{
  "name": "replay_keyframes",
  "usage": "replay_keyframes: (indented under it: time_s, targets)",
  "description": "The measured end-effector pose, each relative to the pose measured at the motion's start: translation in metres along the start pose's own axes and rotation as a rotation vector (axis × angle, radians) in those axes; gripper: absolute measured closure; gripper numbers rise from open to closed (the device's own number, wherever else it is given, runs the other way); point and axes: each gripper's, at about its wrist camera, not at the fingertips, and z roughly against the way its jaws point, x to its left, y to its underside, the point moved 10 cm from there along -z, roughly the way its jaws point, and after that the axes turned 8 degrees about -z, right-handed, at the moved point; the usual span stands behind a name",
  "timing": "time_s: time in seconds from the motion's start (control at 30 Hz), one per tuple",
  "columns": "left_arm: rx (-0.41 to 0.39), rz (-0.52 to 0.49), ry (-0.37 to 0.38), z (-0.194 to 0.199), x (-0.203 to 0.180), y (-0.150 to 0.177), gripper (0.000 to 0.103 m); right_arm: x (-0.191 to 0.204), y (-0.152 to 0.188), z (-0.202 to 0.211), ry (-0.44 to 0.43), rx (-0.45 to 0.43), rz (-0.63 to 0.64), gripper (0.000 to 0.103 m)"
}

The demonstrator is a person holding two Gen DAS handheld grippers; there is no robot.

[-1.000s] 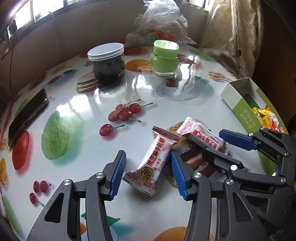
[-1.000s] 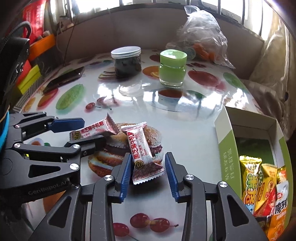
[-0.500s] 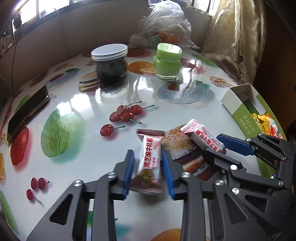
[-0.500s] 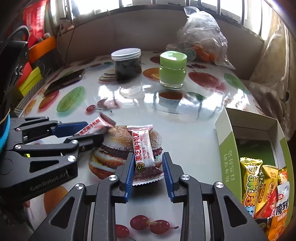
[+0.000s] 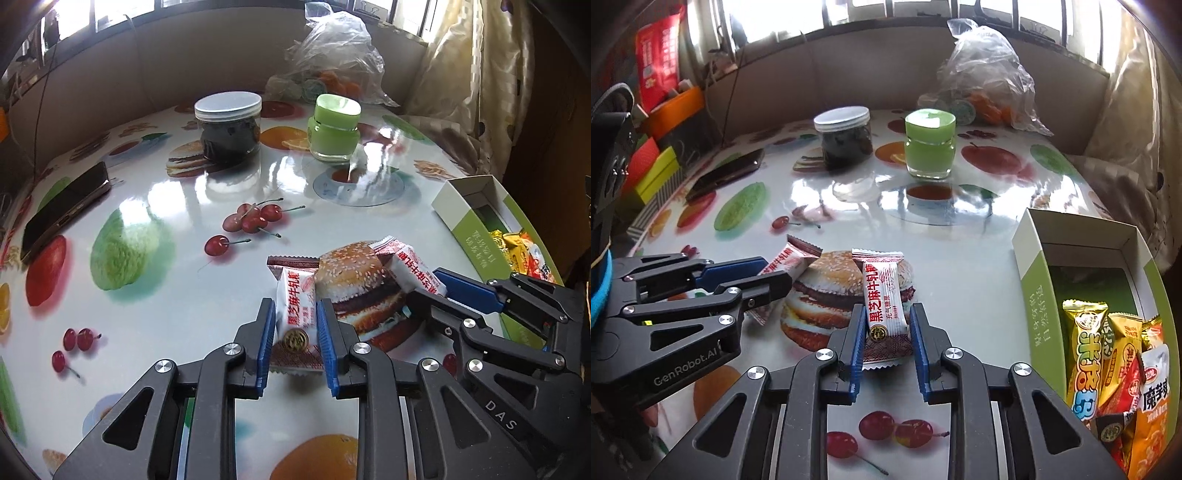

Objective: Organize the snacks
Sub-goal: 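Grasp a white-red wrapped bar with the left gripper while the right gripper grasps another, then carry both wrapped bars with both grippers over the green box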

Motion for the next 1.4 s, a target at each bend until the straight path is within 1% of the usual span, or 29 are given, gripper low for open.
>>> replay_keyframes:
  time_s: [0.4,0.8,1.13,1.4]
  targets:
    - [-0.06,-0.011,-0.011,0.037,-0.012,0.002,0.078,0.0,0.005,0.035,-0.01,-0.054,-0.024,0.081]
    - [-0.101,-0.035,-0.003,0.067,-0.037,0.005,0.078,-0.005,0.015,0.077,-0.007,-0.105,-0.031,0.081]
    - [-0.123,-0.055,0.015,0.081,-0.062,0.003,0.078,-0.026,0.028,0.105,0.014,-0.134,-0.075,0.081]
    - [-0.132,-0.081,0.032,0.084,-0.086,-0.001,0.078,-0.047,0.038,0.125,0.038,-0.154,-0.109,0.081]
